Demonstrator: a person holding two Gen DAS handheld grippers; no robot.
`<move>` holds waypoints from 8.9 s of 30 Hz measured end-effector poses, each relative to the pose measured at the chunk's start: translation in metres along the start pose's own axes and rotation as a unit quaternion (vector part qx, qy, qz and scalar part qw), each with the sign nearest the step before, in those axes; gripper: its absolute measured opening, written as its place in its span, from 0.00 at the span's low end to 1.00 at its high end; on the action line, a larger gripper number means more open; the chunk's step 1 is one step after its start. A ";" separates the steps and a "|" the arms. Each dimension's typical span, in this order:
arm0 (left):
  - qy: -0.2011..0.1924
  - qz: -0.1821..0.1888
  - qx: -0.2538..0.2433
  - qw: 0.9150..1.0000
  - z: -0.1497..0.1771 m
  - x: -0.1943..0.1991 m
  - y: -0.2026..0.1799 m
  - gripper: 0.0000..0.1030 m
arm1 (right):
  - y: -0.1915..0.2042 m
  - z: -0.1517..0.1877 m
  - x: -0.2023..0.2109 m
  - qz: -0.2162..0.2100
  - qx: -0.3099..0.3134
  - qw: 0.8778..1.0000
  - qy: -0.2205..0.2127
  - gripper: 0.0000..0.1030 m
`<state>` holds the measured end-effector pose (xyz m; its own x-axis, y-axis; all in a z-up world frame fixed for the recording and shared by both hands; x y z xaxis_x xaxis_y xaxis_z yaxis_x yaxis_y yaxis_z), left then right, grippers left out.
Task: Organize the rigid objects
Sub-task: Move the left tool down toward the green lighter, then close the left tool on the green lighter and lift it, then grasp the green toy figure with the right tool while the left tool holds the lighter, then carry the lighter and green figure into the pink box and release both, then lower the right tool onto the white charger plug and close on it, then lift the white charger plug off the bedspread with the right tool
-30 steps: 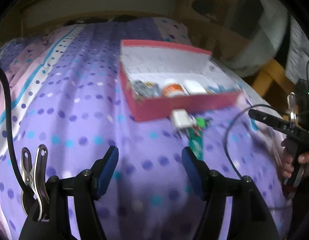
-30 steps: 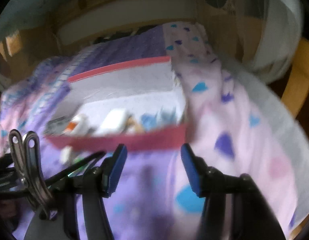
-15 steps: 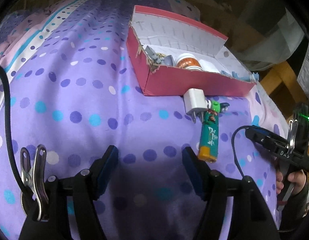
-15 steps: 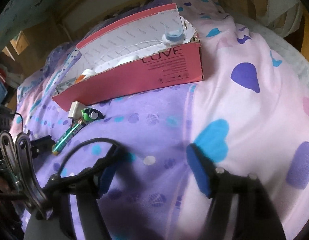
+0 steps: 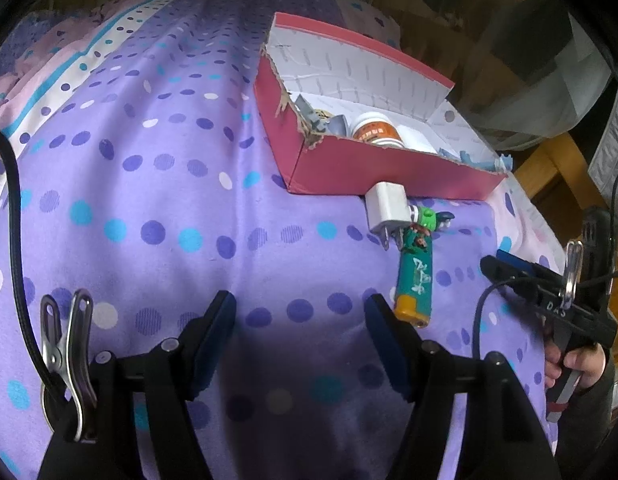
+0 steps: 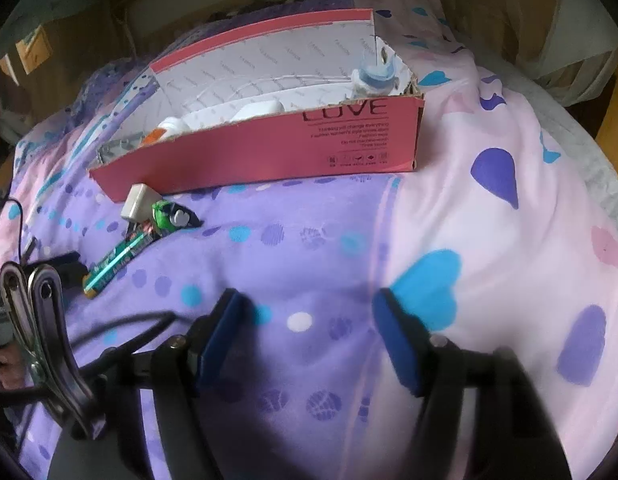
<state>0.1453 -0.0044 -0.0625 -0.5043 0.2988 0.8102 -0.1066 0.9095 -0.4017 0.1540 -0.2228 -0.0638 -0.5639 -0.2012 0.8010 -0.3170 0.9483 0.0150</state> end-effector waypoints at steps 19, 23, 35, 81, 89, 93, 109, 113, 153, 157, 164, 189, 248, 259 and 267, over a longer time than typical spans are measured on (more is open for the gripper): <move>-0.004 0.076 -0.105 0.992 0.003 -0.003 -0.075 0.42 | 0.009 -0.006 0.001 -0.051 -0.029 0.997 -0.042 0.35; 0.028 0.057 -0.101 0.993 0.007 -0.019 -0.069 0.24 | 0.007 -0.003 -0.001 -0.057 -0.037 0.997 -0.038 0.35; -0.010 0.040 0.087 0.995 0.002 0.013 0.024 0.23 | 0.005 -0.004 -0.001 -0.063 -0.043 0.996 -0.038 0.35; 0.002 0.032 0.078 0.996 0.000 0.005 0.020 0.23 | 0.039 0.001 0.015 -0.105 -0.038 0.993 -0.031 0.50; -0.009 0.033 0.074 0.997 0.001 0.010 0.017 0.22 | 0.033 -0.005 -0.001 -0.078 -0.043 0.996 -0.022 0.25; -0.070 0.052 0.072 0.994 -0.011 0.047 0.013 0.22 | 0.019 -0.001 0.022 -0.099 -0.081 0.990 -0.058 0.25; -0.097 -0.012 -0.010 0.995 -0.088 0.034 -0.054 0.22 | -0.029 -0.107 0.072 0.055 0.031 0.992 -0.105 0.26; -0.060 -0.056 -0.031 0.996 -0.084 -0.007 -0.046 0.22 | -0.034 -0.108 0.039 0.057 0.043 0.995 -0.067 0.26; -0.029 0.035 0.038 0.998 0.000 0.013 0.001 0.69 | 0.056 -0.013 0.017 -0.109 -0.009 0.993 -0.054 0.62; -0.031 0.037 0.043 0.998 0.000 0.014 -0.001 0.69 | 0.074 -0.040 0.007 -0.094 0.055 0.992 -0.057 0.55; -0.041 0.019 0.033 0.998 0.003 0.015 -0.002 0.68 | 0.123 -0.080 -0.033 -0.143 0.082 0.986 -0.029 0.48; -0.026 0.015 0.024 0.999 0.004 0.009 0.000 0.68 | 0.056 0.032 0.024 0.005 0.016 1.000 0.017 0.37; -0.149 -0.007 -0.001 0.989 -0.004 0.132 -0.031 0.70 | 0.046 -0.007 0.159 0.031 -0.015 0.990 -0.137 0.26; -0.135 0.006 -0.015 0.991 -0.032 0.107 -0.047 0.70 | 0.032 -0.040 0.143 0.040 -0.006 0.990 -0.138 0.26; -0.132 0.007 -0.029 0.991 -0.060 0.089 -0.063 0.70 | 0.029 -0.068 0.126 0.048 0.013 0.989 -0.136 0.26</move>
<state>0.1589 -0.0181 0.0607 -0.7125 0.2334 0.6618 -0.0516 0.9231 -0.3811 0.1258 -0.2043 0.0779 -0.7758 -0.1719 0.6072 -0.2689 0.9605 -0.0716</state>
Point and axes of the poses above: each gripper's, at about its wrist camera, not at the fingertips, and x roughly against the way its jaws point, y to its left, z to its underside, the point moved 8 cm from there along -x, roughly the way its jaws point, and after that the axes turned 12 degrees about x, right-handed, at the moved point
